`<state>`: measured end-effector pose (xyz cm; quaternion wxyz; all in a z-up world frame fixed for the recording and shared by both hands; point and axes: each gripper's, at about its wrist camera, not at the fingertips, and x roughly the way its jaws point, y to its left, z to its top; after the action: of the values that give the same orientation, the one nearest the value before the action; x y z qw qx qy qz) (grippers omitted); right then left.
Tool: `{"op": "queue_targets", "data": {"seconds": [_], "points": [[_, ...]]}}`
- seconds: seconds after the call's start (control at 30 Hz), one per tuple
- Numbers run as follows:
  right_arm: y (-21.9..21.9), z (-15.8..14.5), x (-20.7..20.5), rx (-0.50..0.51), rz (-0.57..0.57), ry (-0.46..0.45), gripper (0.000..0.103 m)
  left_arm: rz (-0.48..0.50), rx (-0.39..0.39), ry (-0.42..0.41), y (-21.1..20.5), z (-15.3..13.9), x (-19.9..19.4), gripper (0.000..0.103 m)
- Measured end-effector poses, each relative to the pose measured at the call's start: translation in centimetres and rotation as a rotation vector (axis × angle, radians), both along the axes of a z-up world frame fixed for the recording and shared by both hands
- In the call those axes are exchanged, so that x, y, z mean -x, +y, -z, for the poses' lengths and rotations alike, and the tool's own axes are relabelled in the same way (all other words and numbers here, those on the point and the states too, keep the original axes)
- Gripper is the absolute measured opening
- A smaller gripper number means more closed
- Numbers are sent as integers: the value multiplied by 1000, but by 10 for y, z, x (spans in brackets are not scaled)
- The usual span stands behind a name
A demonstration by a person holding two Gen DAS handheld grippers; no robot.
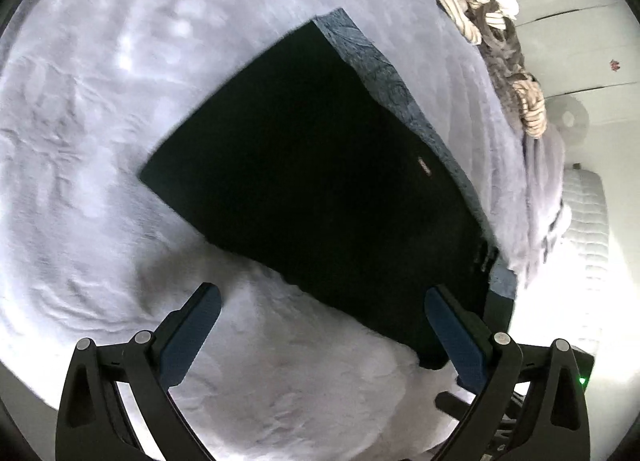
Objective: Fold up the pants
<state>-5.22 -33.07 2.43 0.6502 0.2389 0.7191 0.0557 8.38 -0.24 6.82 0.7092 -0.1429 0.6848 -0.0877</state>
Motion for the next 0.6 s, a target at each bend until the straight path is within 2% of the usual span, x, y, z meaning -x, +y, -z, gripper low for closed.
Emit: {"op": "queue_targets", "data": {"seconds": [0.13,0.4,0.47,0.6], "points": [[3,3,-1,3,-7,10,81,-18,79,-7,-19,8,3,102],[10,7,1,5,-10,19,81,-78,91,-5,-30,34,-13,102],[10,7,0,2,-5,20,81,-91,79,-10,-34,31,-15,102],[3,4,-2,1,17,-4,81,-17,97,-120,-58,-2,-12,102]]}}
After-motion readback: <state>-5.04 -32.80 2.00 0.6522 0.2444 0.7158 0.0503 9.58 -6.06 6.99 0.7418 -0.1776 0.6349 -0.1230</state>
